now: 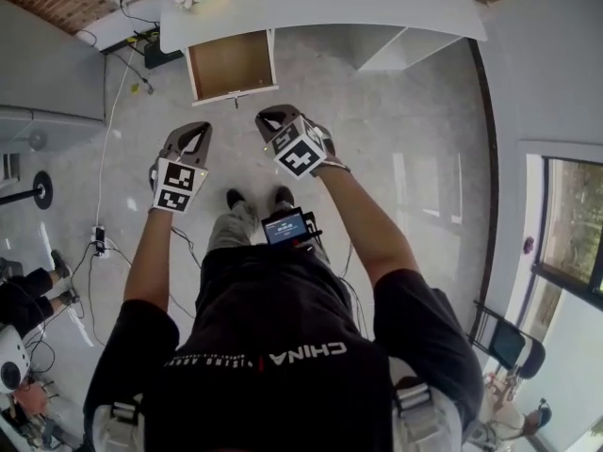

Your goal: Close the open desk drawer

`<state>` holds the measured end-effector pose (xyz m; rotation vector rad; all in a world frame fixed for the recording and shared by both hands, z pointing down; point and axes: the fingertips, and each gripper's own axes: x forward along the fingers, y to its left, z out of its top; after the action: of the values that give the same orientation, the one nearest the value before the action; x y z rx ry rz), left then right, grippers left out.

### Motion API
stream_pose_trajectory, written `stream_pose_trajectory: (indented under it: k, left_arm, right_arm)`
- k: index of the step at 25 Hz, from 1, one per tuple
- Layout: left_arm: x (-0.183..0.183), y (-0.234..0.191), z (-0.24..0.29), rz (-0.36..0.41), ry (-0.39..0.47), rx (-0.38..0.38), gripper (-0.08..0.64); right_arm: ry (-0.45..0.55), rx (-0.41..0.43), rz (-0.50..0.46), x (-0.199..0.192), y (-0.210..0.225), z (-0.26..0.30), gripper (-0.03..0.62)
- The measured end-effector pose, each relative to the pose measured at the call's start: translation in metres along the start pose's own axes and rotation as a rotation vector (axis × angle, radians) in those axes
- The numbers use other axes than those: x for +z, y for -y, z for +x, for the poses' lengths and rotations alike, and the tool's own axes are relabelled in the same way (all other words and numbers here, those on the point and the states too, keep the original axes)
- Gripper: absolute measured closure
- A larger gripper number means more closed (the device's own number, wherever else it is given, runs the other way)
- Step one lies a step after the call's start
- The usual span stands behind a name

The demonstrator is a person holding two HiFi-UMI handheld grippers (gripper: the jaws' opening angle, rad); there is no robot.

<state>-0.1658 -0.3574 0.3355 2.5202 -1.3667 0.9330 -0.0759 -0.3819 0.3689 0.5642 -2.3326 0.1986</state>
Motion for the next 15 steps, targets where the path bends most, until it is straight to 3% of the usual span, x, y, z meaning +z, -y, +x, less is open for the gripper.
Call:
stream_pose_trajectory:
  k: [6,12,15]
  left_arm:
    - [-0.072,-0.007,0.051,0.006,-0.049,-0.060,0.548]
    - [-0.182,-0.023,0.153,0.080,-0.072,-0.060,0.548]
    - [-0.227,-0.026,0.204,0.050,-0.049,-0.045,0.548]
  right_arm:
    - [-0.042,-0.015,0.010,-0.041,0.018,0.070,0.575]
    - [0.012,0.028,0.042,-0.107,0.026,0.185,0.575]
    - [0.025,0.036,0.033,-0.147,0.033,0.238,0.575]
